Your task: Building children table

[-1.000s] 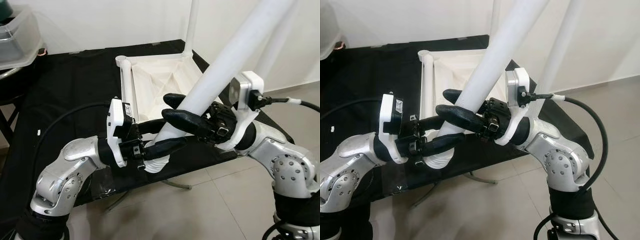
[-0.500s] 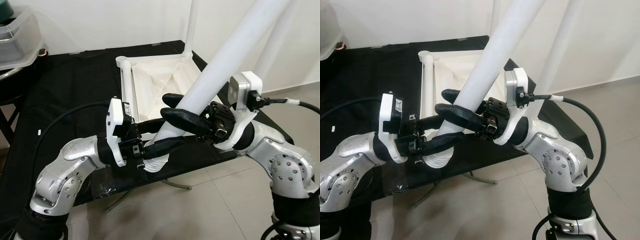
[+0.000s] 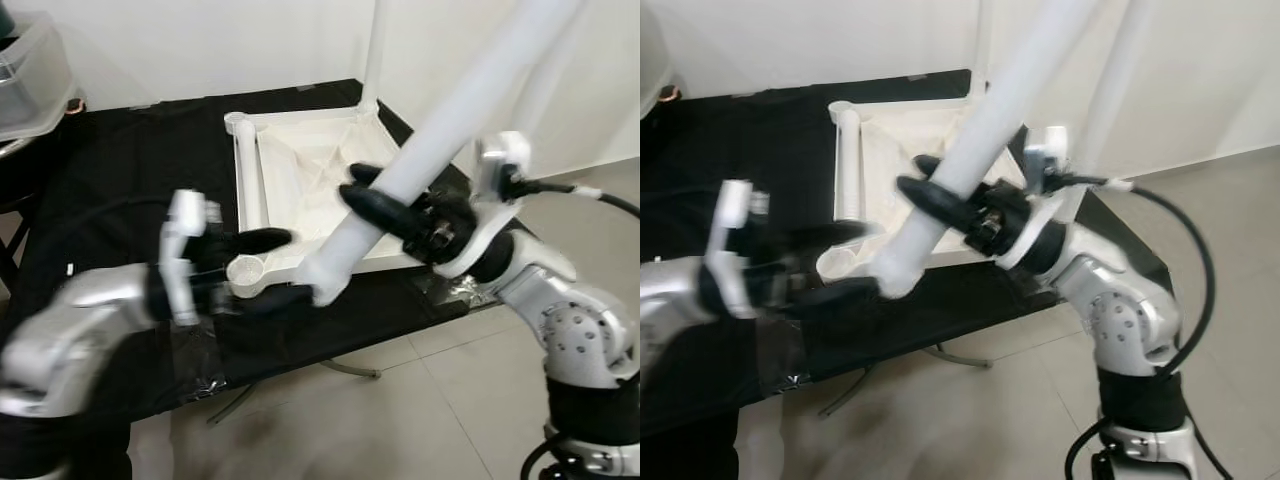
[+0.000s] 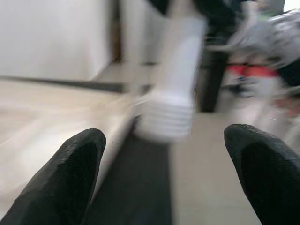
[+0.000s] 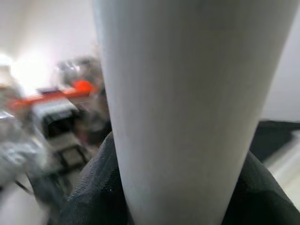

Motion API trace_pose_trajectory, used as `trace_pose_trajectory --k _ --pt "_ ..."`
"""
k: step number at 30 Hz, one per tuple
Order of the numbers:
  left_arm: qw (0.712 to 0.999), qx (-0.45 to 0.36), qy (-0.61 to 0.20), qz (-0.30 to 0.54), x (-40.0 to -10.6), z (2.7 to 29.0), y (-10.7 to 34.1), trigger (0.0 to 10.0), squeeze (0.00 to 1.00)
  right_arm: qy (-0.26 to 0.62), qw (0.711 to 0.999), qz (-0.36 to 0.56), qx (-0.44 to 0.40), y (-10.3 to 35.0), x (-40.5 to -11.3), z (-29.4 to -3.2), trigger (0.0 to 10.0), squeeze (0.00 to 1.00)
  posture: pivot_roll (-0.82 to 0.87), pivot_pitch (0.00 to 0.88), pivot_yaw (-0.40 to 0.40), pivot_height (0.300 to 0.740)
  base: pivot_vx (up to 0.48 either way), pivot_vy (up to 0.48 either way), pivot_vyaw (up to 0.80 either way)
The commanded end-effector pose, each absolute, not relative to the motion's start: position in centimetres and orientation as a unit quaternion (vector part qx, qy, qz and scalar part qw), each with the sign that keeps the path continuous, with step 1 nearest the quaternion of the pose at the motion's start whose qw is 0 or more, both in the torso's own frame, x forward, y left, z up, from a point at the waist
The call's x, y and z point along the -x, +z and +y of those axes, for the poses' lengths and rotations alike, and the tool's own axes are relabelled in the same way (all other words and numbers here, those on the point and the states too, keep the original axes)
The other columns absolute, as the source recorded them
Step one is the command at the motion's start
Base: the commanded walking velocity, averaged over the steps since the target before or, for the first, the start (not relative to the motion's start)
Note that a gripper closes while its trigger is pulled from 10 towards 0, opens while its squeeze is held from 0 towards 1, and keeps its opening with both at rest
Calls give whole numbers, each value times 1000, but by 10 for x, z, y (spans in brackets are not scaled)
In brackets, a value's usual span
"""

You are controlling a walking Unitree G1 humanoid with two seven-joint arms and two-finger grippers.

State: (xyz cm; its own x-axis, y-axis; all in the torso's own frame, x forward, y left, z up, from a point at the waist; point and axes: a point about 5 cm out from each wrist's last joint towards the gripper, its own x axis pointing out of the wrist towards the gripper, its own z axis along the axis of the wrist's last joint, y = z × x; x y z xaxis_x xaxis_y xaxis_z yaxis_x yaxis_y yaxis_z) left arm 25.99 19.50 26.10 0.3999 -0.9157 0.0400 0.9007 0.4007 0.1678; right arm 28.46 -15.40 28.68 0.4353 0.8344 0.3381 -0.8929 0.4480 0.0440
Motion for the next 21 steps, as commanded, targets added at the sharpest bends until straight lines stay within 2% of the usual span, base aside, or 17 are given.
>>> trace_pose_trajectory --k 1,5,6,8,10,11,12,13,15,19,21 --pt "844 -72 -526 -72 -260 207 267 10000 1000 505 848 -134 -89 286 -286 -157 0 0 9 75 -33 740 0 0 0" --pt "857 -88 -492 -125 -262 219 300 10000 1000 527 846 -75 -22 265 -281 -151 0 0 12 73 -38 740 0 0 0" --pt "854 -78 -491 -155 -261 215 316 10000 1000 549 834 -58 -6 259 -276 -144 0 0 14 72 -38 740 0 0 0" --pt "854 -78 -491 -155 -261 215 316 10000 1000 549 834 -58 -6 259 -276 -144 0 0 14 72 -38 740 0 0 0" --pt "829 -44 -520 -201 -259 196 340 10000 1000 587 809 -42 9 253 -267 -132 0 0 17 71 -40 740 0 0 0" --pt "829 -44 -520 -201 -259 196 340 10000 1000 587 809 -42 9 253 -267 -132 0 0 17 71 -40 740 0 0 0" --pt "810 -30 -546 -212 -256 184 347 10000 1000 599 799 -37 14 251 -265 -127 0 0 17 69 -42 740 0 0 0" --pt "790 -14 -574 -213 -255 169 350 10000 0 608 793 -35 19 249 -265 -122 0 0 18 67 -44 740 0 0 0" --pt "770 -2 -604 -206 -256 150 349 10000 0 616 786 -31 25 245 -264 -115 0 0 18 67 -44 740 0 0 0" --pt "756 1 -628 -188 -257 140 344 10000 0 621 783 -29 29 242 -264 -112 0 0 15 66 -37 740 0 0 0" --pt "744 33 -644 -175 -260 128 339 10000 0 623 781 -24 34 238 -263 -108 0 0 15 67 -31 740 0 0 0"
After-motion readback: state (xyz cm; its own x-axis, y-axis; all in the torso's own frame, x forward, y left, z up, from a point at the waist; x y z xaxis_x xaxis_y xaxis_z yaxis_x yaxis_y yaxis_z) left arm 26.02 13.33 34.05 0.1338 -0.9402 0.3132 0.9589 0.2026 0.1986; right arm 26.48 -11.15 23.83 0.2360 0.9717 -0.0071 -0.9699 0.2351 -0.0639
